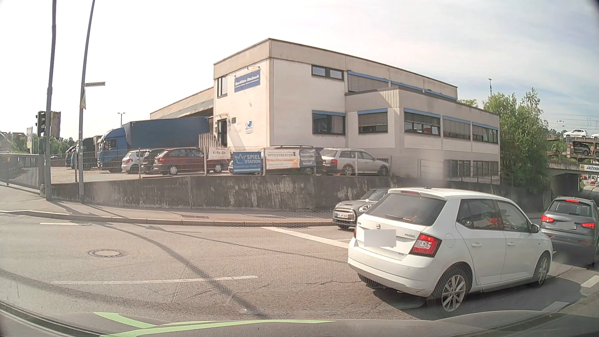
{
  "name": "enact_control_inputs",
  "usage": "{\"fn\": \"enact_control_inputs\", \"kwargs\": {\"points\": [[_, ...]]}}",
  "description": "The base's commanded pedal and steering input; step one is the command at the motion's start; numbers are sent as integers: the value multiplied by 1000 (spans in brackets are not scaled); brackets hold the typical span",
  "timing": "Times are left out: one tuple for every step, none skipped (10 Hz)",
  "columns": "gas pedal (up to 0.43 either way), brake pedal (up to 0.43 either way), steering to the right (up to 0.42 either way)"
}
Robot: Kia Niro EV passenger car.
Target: Follow the waypoints while adhering to traffic rules and regulations
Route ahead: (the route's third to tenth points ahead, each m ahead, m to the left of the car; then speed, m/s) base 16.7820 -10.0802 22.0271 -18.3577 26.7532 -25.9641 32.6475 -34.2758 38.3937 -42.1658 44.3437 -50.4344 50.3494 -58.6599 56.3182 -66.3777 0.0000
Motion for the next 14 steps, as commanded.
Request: {"fn": "enact_control_inputs", "kwargs": {"points": [[0, 311, 402], [0, 311, 402], [0, 311, 402], [0, 311, 402], [0, 311, 402], [0, 311, 402], [0, 311, 402], [0, 311, 402], [0, 311, 402], [0, 311, 402], [0, 311, 402], [0, 311, 402], [0, 311, 402], [0, 311, 402]]}}
